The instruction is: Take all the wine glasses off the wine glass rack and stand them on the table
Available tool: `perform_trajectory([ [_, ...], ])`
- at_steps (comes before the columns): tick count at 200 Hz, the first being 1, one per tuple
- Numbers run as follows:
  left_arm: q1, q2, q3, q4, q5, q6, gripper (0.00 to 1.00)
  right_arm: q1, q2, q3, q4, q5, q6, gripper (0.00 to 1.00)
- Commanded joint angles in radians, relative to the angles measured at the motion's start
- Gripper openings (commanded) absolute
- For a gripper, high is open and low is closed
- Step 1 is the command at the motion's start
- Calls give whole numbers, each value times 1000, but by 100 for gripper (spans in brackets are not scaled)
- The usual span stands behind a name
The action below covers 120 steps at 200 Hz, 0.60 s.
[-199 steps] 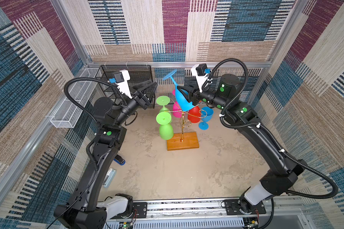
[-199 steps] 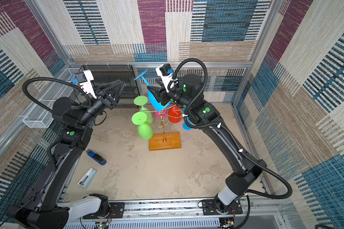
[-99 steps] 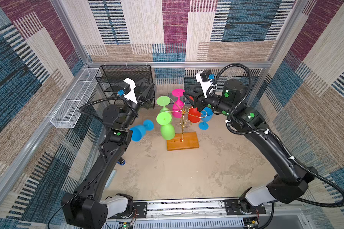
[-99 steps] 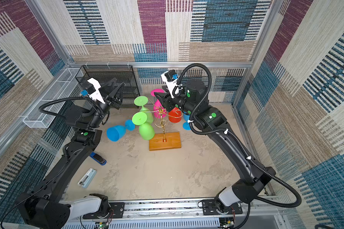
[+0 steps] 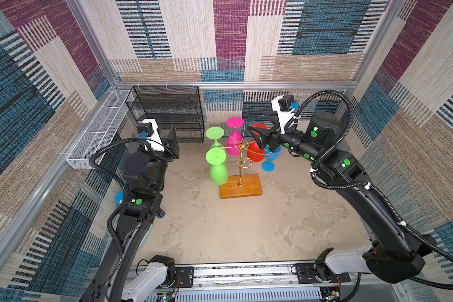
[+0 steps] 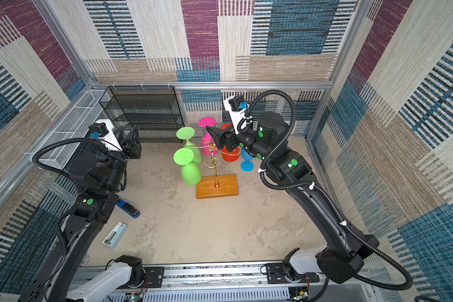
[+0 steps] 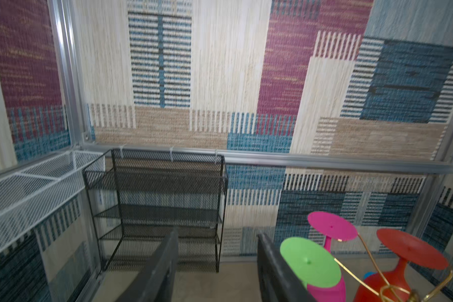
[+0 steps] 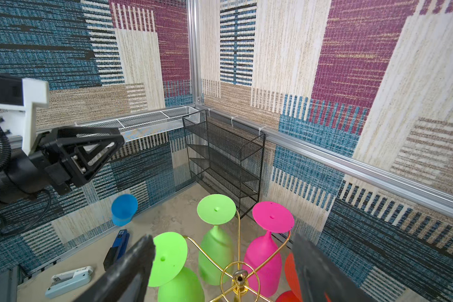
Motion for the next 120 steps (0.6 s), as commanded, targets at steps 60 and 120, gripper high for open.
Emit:
perform_trajectory([
  [60, 54, 58, 49, -608, -212, -95, 51, -29, -47, -81, 11, 45, 70, 92],
  [120, 166, 167, 102, -866, -298, -58, 50, -247, -97, -241, 101, -245, 224, 93],
])
